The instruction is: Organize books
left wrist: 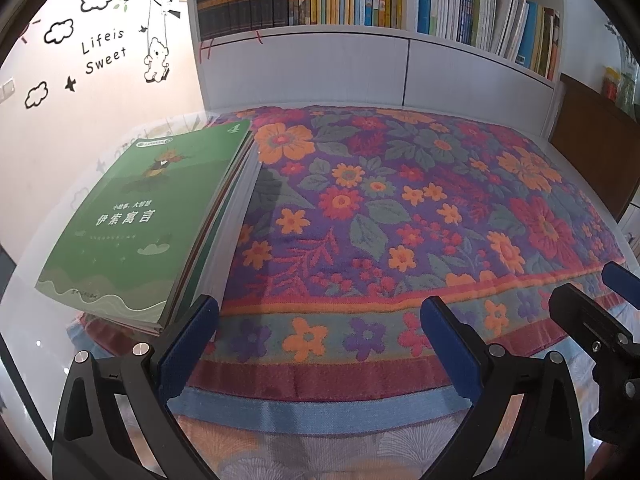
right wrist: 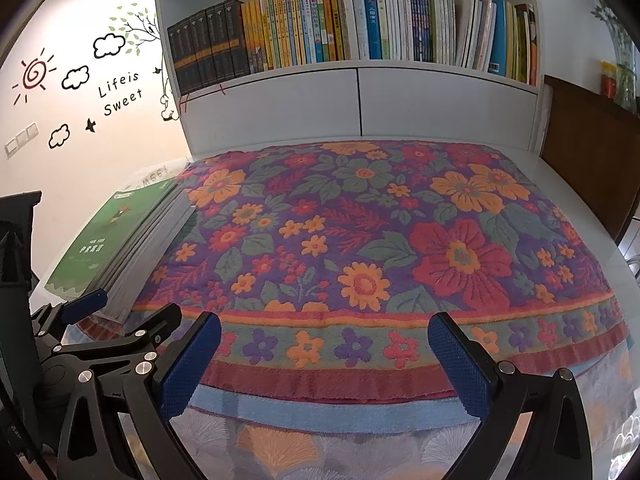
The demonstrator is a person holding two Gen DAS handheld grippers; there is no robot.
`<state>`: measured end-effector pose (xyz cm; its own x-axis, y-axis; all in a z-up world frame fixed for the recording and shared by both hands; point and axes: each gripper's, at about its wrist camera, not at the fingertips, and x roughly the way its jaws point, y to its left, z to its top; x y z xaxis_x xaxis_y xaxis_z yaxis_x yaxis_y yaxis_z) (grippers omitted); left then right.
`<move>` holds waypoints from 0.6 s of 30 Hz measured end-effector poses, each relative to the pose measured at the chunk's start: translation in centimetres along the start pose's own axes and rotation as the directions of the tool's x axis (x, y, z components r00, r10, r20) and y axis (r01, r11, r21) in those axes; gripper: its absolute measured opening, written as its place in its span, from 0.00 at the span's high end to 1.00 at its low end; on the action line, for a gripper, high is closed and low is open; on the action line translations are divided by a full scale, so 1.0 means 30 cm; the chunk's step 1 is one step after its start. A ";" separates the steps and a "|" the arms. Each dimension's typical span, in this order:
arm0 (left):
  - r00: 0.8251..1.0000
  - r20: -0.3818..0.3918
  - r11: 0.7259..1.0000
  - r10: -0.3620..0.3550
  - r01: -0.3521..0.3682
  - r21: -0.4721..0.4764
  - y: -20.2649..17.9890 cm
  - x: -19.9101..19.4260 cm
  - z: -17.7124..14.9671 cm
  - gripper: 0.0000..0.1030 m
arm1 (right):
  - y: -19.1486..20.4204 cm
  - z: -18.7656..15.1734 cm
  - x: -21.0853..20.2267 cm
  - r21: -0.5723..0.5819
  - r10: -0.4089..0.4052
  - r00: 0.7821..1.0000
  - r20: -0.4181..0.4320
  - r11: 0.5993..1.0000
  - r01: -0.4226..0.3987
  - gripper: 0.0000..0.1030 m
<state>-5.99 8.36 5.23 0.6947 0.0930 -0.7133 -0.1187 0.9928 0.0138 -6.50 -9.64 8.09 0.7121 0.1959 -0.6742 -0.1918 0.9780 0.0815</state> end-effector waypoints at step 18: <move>1.000 0.021 1.000 0.015 -0.016 0.021 0.003 -0.033 -0.004 0.02 | 0.041 -0.004 -0.027 -0.035 -0.014 1.000 0.001 0.999 0.014 0.00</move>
<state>-6.76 8.35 5.84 0.7074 0.1096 -0.6983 -0.1148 0.9926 0.0395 -7.41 -8.60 8.65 0.7150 0.1825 -0.6748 -0.2053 0.9776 0.0469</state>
